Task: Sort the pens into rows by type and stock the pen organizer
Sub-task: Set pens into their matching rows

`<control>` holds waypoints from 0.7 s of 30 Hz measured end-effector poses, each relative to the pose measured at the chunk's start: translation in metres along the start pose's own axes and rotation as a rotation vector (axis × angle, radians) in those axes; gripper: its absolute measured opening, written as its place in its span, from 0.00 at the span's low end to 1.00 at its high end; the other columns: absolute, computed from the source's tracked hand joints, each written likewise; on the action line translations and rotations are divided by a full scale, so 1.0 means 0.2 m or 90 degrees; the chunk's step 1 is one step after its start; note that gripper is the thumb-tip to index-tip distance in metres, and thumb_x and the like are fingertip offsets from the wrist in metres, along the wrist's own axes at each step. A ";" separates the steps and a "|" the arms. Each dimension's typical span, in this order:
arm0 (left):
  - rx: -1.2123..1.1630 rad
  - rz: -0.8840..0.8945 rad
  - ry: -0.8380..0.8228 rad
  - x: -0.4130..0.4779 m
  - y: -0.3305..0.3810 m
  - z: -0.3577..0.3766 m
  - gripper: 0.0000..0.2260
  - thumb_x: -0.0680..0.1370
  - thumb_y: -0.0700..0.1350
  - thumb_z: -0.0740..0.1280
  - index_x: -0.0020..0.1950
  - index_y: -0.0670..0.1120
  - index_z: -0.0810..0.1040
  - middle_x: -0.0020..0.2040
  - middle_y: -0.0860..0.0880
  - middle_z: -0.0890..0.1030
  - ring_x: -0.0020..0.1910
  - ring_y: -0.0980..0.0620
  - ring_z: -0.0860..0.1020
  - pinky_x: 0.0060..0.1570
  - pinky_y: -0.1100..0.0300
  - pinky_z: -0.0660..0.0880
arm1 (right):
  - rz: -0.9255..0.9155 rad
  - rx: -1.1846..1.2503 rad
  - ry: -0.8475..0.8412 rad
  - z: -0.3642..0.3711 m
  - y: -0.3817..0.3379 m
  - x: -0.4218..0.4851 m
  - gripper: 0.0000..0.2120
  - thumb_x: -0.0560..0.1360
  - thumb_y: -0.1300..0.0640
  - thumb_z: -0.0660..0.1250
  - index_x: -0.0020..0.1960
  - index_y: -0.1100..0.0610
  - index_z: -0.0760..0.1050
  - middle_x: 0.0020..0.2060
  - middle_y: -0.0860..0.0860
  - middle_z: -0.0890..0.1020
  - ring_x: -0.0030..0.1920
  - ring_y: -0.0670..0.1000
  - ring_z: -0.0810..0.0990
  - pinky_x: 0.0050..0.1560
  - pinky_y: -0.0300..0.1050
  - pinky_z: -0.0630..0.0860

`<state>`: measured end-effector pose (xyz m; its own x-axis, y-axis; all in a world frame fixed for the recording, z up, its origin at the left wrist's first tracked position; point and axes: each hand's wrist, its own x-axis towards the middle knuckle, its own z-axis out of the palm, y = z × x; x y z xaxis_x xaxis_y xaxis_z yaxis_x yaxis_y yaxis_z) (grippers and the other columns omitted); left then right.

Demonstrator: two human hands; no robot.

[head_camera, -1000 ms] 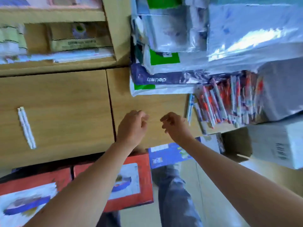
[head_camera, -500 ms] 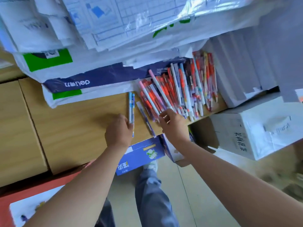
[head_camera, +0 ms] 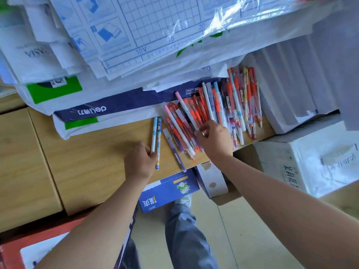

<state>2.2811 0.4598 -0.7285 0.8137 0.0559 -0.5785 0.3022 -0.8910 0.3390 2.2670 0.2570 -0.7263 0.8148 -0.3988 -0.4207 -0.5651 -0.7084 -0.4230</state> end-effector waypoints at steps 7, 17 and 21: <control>-0.023 0.018 0.045 0.00 0.06 -0.01 0.06 0.78 0.46 0.65 0.49 0.44 0.76 0.43 0.49 0.80 0.37 0.52 0.76 0.32 0.62 0.66 | -0.064 0.158 -0.063 -0.12 0.03 0.02 0.05 0.75 0.57 0.68 0.43 0.58 0.75 0.27 0.48 0.73 0.28 0.46 0.70 0.31 0.38 0.71; -0.456 0.044 -0.171 0.04 0.43 -0.01 0.12 0.81 0.51 0.61 0.43 0.44 0.74 0.33 0.47 0.74 0.26 0.49 0.76 0.30 0.54 0.73 | -0.210 0.161 -0.216 -0.19 0.05 0.00 0.05 0.74 0.56 0.71 0.43 0.58 0.78 0.26 0.46 0.73 0.25 0.43 0.67 0.29 0.32 0.66; -0.320 0.051 -0.059 0.08 0.41 0.01 0.14 0.82 0.49 0.57 0.41 0.44 0.73 0.39 0.37 0.78 0.34 0.46 0.76 0.37 0.47 0.76 | -0.141 0.103 -0.011 -0.24 0.10 0.08 0.05 0.77 0.54 0.66 0.49 0.55 0.77 0.30 0.48 0.78 0.27 0.48 0.76 0.29 0.47 0.77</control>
<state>2.3178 0.3866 -0.7104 0.8035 -0.0650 -0.5917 0.4599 -0.5634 0.6864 2.2745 0.2084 -0.7027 0.9190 -0.2340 -0.3173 -0.3885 -0.6737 -0.6286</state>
